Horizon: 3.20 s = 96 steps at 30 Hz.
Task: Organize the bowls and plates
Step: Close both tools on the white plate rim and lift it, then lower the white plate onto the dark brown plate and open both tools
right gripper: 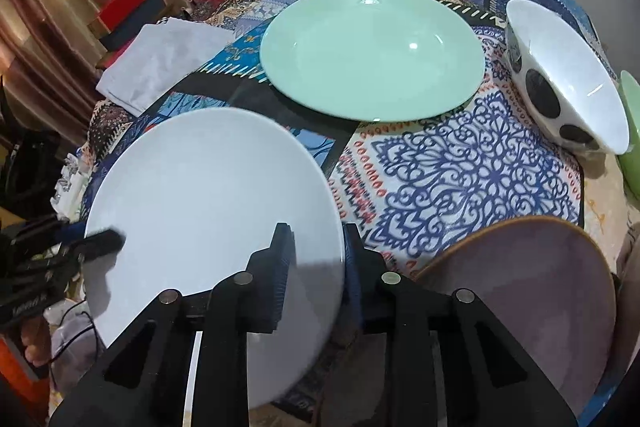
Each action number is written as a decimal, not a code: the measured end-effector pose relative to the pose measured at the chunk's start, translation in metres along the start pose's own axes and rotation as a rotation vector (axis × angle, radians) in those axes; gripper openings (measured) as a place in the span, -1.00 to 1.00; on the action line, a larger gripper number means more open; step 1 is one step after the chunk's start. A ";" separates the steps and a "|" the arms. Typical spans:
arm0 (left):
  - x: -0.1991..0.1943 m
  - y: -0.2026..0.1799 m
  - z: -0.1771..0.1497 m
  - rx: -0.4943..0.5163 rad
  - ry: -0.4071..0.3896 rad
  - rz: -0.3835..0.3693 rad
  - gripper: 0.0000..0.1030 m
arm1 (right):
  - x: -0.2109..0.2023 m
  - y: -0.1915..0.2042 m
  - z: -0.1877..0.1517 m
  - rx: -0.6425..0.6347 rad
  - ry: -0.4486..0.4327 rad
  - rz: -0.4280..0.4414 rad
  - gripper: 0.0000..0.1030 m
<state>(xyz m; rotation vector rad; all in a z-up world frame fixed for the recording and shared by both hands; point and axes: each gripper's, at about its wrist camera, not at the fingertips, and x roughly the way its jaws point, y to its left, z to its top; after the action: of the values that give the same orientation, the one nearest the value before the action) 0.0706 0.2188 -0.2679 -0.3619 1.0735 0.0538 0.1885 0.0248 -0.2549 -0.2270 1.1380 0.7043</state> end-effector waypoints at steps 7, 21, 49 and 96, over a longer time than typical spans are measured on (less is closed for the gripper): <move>0.004 0.020 0.013 -0.025 0.016 -0.007 -0.47 | -0.001 0.003 -0.007 0.033 0.002 0.062 -0.53; -0.002 0.028 -0.009 -0.052 0.037 -0.052 -0.41 | 0.000 0.012 -0.021 0.039 0.009 0.103 -0.51; -0.042 -0.033 0.006 0.069 -0.091 -0.018 -0.35 | -0.060 -0.014 -0.039 0.125 -0.174 0.061 -0.55; 0.025 -0.193 0.015 0.271 0.040 -0.105 -0.35 | -0.104 -0.133 -0.120 0.360 -0.226 -0.009 -0.55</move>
<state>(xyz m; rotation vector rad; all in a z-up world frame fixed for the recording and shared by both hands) 0.1372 0.0387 -0.2319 -0.1743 1.0840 -0.1922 0.1562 -0.1785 -0.2373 0.1489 1.0247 0.4916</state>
